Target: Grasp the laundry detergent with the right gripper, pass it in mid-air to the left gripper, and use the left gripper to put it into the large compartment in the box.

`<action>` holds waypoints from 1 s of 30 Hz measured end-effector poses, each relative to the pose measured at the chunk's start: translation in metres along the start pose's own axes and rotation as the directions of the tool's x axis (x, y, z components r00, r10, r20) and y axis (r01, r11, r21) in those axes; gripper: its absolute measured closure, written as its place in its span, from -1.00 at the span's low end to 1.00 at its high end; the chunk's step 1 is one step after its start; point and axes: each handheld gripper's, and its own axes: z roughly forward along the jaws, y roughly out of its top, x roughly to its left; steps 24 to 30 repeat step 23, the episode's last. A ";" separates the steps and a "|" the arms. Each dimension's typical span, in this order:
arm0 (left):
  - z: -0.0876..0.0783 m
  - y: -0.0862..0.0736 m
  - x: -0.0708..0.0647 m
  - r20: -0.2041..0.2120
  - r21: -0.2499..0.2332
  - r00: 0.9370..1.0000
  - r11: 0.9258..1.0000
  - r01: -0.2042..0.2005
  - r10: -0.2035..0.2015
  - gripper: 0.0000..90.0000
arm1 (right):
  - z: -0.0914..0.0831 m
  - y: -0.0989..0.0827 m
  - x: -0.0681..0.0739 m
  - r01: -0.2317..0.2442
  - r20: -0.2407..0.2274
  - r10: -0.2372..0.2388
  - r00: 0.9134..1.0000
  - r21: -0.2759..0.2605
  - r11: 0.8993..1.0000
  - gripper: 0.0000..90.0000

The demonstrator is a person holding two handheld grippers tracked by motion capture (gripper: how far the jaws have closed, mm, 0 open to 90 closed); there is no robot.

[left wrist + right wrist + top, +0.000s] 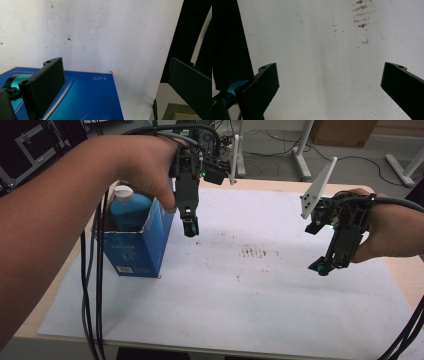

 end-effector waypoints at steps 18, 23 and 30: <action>0.003 -0.003 -0.004 0.019 -0.012 1.000 1.000 -0.014 0.015 -0.96 | 0.003 0.005 0.001 -0.002 -0.004 0.002 1.000 0.007 1.000 -0.99; 0.004 -0.001 -0.005 0.019 -0.010 1.000 1.000 -0.016 0.016 -0.96 | 0.004 0.006 0.001 0.001 -0.004 -0.001 1.000 0.009 1.000 -0.99; 0.004 -0.001 -0.005 0.019 -0.010 1.000 1.000 -0.016 0.016 -0.96 | 0.004 0.006 0.001 0.001 -0.004 -0.001 1.000 0.009 1.000 -0.99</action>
